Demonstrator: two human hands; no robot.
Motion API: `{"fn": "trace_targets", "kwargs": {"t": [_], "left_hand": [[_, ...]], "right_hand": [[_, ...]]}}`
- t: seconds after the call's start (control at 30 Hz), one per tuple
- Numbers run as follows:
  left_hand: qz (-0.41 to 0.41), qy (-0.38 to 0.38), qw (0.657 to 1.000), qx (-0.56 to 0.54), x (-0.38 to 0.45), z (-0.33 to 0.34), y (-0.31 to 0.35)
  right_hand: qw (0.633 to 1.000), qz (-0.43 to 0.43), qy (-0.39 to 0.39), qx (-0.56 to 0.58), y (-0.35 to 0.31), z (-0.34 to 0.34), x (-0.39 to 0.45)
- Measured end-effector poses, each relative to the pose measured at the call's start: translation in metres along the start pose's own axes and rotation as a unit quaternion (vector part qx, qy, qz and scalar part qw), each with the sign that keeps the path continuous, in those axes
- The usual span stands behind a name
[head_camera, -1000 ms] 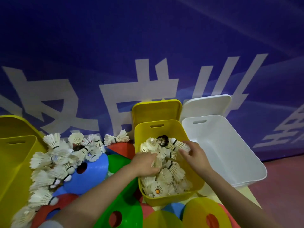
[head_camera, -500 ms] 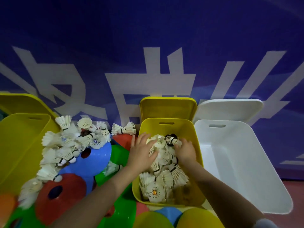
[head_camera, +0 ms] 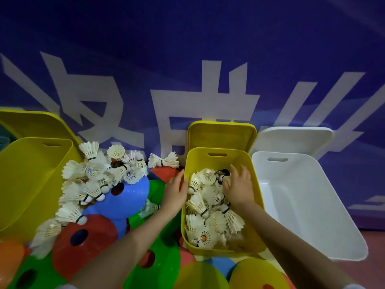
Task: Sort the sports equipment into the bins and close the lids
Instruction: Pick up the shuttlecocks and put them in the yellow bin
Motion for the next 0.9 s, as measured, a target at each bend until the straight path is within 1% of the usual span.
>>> {"fn": "trace_targets", "kwargs": {"t": [0.07,0.2,0.27,0.37,0.47,0.53,0.6,0.67,0.77,0.83,0.9], "left_hand": [[0.022,0.011,0.999,0.042,-0.007,-0.018,-0.004],[0.054,0.041,0.994,0.080,-0.012,-0.074,-0.023],[0.070,0.061,0.991,0.098,-0.010,-0.108,-0.041],[0.077,0.087,0.984,0.136,-0.010,-0.160,-0.073],[0.071,0.098,0.977,0.177,-0.014,-0.205,-0.109],[0.067,0.086,0.980,0.164,-0.015,-0.226,-0.135],[0.060,0.064,0.988,0.130,-0.018,-0.244,-0.159],[0.059,0.048,0.989,0.125,-0.019,-0.260,-0.178],[0.083,0.008,0.983,0.161,-0.010,-0.278,-0.192],[0.089,-0.019,0.978,0.188,0.004,-0.286,-0.195],[0.115,-0.032,0.968,0.222,0.021,-0.292,-0.189]], "right_hand": [[0.999,-0.014,0.009,0.035,-0.025,-0.009,-0.008],[0.991,-0.059,0.036,0.111,-0.086,-0.014,-0.027],[0.987,-0.074,0.043,0.133,-0.118,-0.005,-0.036],[0.982,-0.074,0.045,0.166,-0.160,0.018,-0.047],[0.980,-0.075,0.015,0.184,-0.200,0.051,-0.055],[0.980,-0.076,-0.026,0.182,-0.224,0.079,-0.056],[0.979,-0.087,-0.085,0.167,-0.248,0.110,-0.058],[0.975,-0.087,-0.117,0.169,-0.269,0.135,-0.059],[0.973,-0.060,-0.114,0.191,-0.290,0.160,-0.056],[0.975,-0.054,-0.094,0.193,-0.303,0.170,-0.049],[0.977,-0.056,-0.072,0.192,-0.317,0.176,-0.042]]}}
Point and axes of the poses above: each hand's wrist, its own x-axis towards the middle knuckle, its own z-axis out of the palm, y = z × x, the point moved 8 cm from there along x, towards the middle knuckle, and after that the axes turned 12 degrees about x, right-handed, at the moved point
